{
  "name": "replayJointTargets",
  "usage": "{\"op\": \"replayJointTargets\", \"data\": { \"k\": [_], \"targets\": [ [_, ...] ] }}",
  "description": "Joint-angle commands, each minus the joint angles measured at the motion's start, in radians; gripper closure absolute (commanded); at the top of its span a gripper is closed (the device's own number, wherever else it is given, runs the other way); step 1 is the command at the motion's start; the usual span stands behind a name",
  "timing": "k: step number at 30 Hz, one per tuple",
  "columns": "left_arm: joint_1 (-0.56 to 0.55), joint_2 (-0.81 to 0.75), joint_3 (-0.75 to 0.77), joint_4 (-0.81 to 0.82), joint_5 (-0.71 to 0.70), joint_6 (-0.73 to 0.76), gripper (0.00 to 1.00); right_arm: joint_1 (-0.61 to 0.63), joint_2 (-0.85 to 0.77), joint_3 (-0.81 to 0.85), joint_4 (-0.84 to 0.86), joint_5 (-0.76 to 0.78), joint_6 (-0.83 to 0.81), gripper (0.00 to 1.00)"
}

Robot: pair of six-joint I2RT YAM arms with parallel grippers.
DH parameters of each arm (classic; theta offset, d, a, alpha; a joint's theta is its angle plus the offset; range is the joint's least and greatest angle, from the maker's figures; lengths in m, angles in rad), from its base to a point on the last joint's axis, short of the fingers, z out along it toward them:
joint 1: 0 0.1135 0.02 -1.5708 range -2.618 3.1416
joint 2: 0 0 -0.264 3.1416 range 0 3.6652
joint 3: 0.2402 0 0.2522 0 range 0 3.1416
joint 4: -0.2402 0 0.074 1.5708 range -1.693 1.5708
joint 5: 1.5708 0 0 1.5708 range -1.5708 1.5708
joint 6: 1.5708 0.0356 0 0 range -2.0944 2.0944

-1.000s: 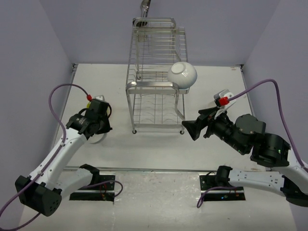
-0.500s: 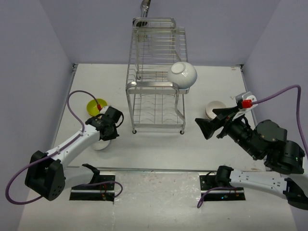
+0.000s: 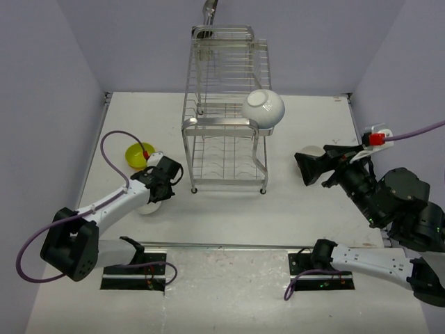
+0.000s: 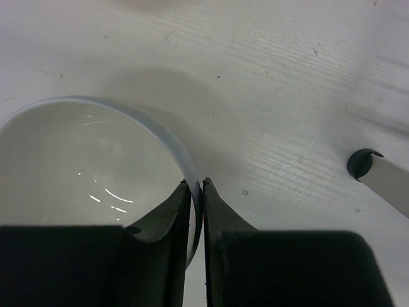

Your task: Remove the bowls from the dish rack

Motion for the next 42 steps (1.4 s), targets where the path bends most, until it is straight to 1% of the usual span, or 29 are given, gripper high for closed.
{"op": "replayJointTargets", "data": {
  "k": [1, 2, 4, 8, 11, 13, 16, 18, 19, 22, 23, 24, 25, 26, 27, 28, 29, 30, 31, 32, 33, 34, 35, 36, 37, 38, 39, 40, 42],
  "targets": [
    [-0.007, 0.021, 0.008, 0.063, -0.074, -0.01, 0.87, -0.056, 0.041, 0.029, 0.03, -0.009, -0.008, 0.12],
    [-0.007, 0.023, 0.009, 0.061, -0.073, -0.01, 0.77, -0.079, 0.055, 0.03, 0.03, -0.066, -0.005, 0.12],
    [-0.012, 0.015, 0.014, 0.061, -0.062, -0.005, 0.68, -0.154, 0.064, 0.035, 0.032, -0.117, 0.009, 0.12],
    [-0.054, -0.089, 0.08, -0.012, -0.059, -0.019, 0.4, -0.358, 0.097, 0.044, 0.033, -0.279, 0.024, 0.12],
    [-0.081, -0.195, 0.162, -0.086, -0.059, -0.022, 0.29, -0.458, 0.103, 0.053, 0.041, -0.428, 0.043, 0.11],
    [-0.087, -0.268, 0.218, -0.15, -0.057, -0.009, 0.23, -0.47, 0.089, 0.068, 0.039, -0.493, 0.052, 0.11],
    [-0.088, -0.33, 0.328, -0.222, -0.082, 0.022, 0.18, -0.501, 0.084, 0.085, 0.039, -0.504, 0.05, 0.11],
    [-0.087, -0.361, 0.408, -0.244, -0.115, 0.054, 0.1, -0.571, 0.095, 0.088, 0.038, -0.574, 0.05, 0.11],
    [-0.087, -0.359, 0.434, -0.271, -0.141, 0.077, 0.01, -0.606, 0.113, 0.087, 0.039, -0.627, 0.055, 0.11],
    [-0.084, -0.301, 0.524, -0.331, -0.246, 0.097, 0.0, -0.798, 0.144, 0.061, 0.065, -0.848, 0.098, 0.11],
    [-0.073, -0.265, 0.561, -0.341, -0.258, 0.099, 0.0, -0.963, 0.152, 0.043, 0.088, -1.049, 0.145, 0.11],
    [-0.061, -0.249, 0.577, -0.344, -0.257, 0.102, 0.0, -1.054, 0.15, 0.017, 0.125, -1.18, 0.179, 0.11],
    [-0.021, -0.238, 0.584, -0.321, -0.248, 0.125, 0.0, -1.159, 0.149, -0.054, 0.231, -1.315, 0.225, 0.11],
    [0.016, -0.237, 0.594, -0.301, -0.228, 0.146, 0.0, -1.315, 0.143, -0.094, 0.298, -1.541, 0.338, 0.11],
    [0.066, -0.237, 0.597, -0.249, -0.155, 0.2, 0.0, -1.361, 0.14, -0.181, 0.374, -1.618, 0.401, 0.12],
    [0.205, -0.237, 0.6, -0.217, -0.096, 0.234, 0.0, -1.404, 0.138, -0.227, 0.551, -1.677, 0.526, 0.12],
    [0.294, -0.228, 0.604, -0.191, -0.041, 0.263, 0.0, -1.409, 0.138, -0.269, 0.65, -1.724, 0.593, 0.12],
    [0.377, -0.214, 0.614, -0.16, 0.09, 0.307, 0.0, -1.414, 0.141, -0.346, 0.742, -1.787, 0.65, 0.12],
    [0.525, -0.176, 0.652, -0.16, 0.166, 0.32, 0.0, -1.415, 0.149, -0.385, 0.953, -1.816, 0.714, 0.12],
    [0.577, -0.159, 0.672, -0.163, 0.259, 0.327, 0.0, -1.415, 0.176, -0.419, 1.051, -1.841, 0.847, 0.12],
    [0.596, -0.148, 0.686, -0.163, 0.266, 0.318, 0.0, -1.415, 0.196, -0.483, 1.16, -1.878, 0.91, 0.12],
    [0.603, -0.146, 0.69, -0.151, 0.274, 0.312, 0.0, -1.415, 0.246, -0.525, 1.439, -1.889, 1.086, 0.12],
    [0.604, -0.154, 0.684, -0.137, 0.28, 0.303, 0.0, -1.415, 0.28, -0.556, 1.567, -1.892, 1.178, 0.12],
    [0.604, -0.177, 0.663, -0.103, 0.291, 0.295, 0.0, -1.414, 0.314, -0.594, 1.79, -1.895, 1.248, 0.12],
    [0.604, -0.188, 0.651, -0.089, 0.3, 0.294, 0.0, -1.411, 0.351, -0.606, 1.902, -1.895, 1.377, 0.12],
    [0.604, -0.197, 0.641, -0.075, 0.311, 0.294, 0.0, -1.408, 0.429, -0.616, 1.99, -1.893, 1.439, 0.13],
    [0.604, -0.21, 0.623, -0.069, 0.315, 0.298, 0.0, -1.4, 0.466, -0.611, 2.17, -1.89, 1.496, 0.13],
    [0.604, -0.217, 0.615, -0.063, 0.323, 0.303, 0.0, -1.395, 0.506, -0.606, 2.261, -1.884, 1.609, 0.13],
    [0.604, -0.235, 0.6, -0.051, 0.351, 0.321, 0.0, -1.38, 0.602, -0.576, 2.384, -1.875, 1.685, 0.14]
  ]
}}
